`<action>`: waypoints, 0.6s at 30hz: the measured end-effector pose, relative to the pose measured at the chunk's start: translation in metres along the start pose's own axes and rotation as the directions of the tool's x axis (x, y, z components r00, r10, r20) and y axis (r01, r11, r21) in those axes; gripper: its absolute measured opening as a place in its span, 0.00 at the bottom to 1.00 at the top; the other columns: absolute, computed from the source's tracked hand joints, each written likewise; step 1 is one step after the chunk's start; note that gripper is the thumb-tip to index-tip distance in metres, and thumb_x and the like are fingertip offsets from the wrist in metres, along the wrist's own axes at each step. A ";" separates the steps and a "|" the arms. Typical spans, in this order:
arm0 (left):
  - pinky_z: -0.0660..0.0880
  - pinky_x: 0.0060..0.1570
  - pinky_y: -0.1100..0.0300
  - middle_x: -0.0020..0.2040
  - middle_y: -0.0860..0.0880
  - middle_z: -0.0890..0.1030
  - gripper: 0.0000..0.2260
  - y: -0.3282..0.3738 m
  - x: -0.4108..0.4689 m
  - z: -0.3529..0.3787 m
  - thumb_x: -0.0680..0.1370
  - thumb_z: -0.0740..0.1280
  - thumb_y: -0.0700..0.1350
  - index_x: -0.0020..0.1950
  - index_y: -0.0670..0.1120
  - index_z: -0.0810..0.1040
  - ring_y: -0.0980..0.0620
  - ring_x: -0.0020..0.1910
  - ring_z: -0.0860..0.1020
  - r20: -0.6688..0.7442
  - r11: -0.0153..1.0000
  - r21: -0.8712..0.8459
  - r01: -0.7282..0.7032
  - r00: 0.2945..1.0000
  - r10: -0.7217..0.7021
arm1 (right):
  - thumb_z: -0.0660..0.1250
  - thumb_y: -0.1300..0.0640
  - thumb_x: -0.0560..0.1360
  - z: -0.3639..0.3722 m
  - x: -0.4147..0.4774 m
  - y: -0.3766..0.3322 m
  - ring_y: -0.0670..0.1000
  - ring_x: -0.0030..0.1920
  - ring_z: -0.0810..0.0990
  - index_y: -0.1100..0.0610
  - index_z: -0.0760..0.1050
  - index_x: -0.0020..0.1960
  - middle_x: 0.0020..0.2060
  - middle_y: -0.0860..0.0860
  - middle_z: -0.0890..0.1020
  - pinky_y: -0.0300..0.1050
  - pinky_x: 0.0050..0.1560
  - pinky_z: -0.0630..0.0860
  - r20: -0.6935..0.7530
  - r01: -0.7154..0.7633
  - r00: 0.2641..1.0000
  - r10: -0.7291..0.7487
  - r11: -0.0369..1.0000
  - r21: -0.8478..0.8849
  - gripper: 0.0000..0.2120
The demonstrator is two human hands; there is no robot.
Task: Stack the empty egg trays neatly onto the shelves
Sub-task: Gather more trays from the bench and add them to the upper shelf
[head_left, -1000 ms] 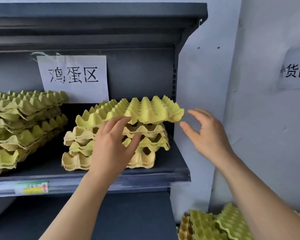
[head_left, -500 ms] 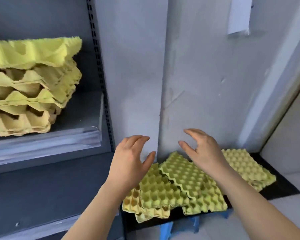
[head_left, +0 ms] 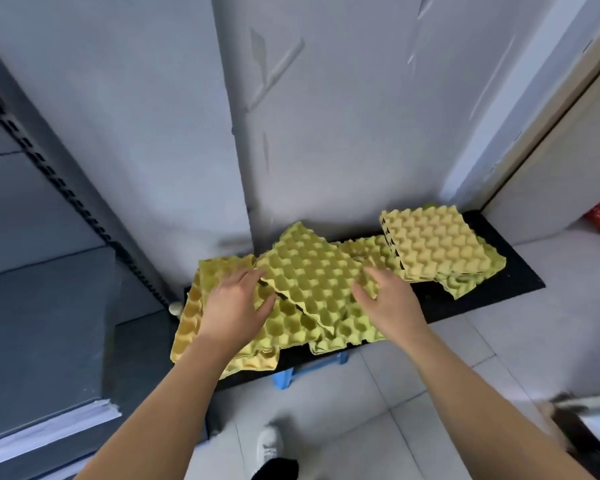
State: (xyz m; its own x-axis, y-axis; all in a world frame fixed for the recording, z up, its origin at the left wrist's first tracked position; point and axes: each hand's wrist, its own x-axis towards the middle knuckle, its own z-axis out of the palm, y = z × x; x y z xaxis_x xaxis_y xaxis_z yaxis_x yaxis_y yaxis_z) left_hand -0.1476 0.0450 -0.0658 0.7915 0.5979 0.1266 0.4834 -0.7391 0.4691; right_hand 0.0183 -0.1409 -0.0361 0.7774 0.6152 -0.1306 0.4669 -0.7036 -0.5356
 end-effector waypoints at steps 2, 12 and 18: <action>0.75 0.58 0.48 0.61 0.44 0.79 0.21 -0.012 0.021 0.017 0.75 0.72 0.49 0.66 0.44 0.77 0.42 0.61 0.76 0.073 0.999 0.006 0.049 0.996 -0.049 | 0.63 0.46 0.78 0.019 0.016 0.012 0.53 0.64 0.74 0.55 0.67 0.72 0.67 0.54 0.73 0.46 0.61 0.70 0.054 -0.080 0.995 0.078 0.996 0.036 0.26; 0.66 0.67 0.51 0.74 0.49 0.64 0.33 -0.073 0.125 0.102 0.75 0.70 0.57 0.76 0.51 0.62 0.47 0.73 0.63 0.415 0.970 0.140 0.198 0.878 -0.239 | 0.69 0.46 0.74 0.115 0.086 0.057 0.53 0.67 0.70 0.56 0.62 0.75 0.70 0.54 0.69 0.42 0.59 0.68 0.313 -0.428 0.878 0.361 0.886 0.177 0.34; 0.57 0.74 0.46 0.79 0.45 0.50 0.49 -0.106 0.153 0.150 0.68 0.75 0.61 0.80 0.51 0.51 0.43 0.78 0.53 0.500 0.950 0.158 0.271 0.807 -0.313 | 0.72 0.47 0.72 0.166 0.113 0.087 0.55 0.69 0.69 0.57 0.55 0.77 0.70 0.56 0.68 0.42 0.61 0.68 0.395 -0.566 0.791 0.468 0.804 0.182 0.41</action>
State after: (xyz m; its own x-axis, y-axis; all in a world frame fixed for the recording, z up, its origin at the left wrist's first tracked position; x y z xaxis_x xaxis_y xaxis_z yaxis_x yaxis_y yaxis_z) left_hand -0.0213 0.1683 -0.2275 0.6747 0.5592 -0.4818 0.7323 -0.5889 0.3419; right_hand 0.0771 -0.0738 -0.2359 0.6666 0.2980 -0.6832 -0.1415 -0.8493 -0.5085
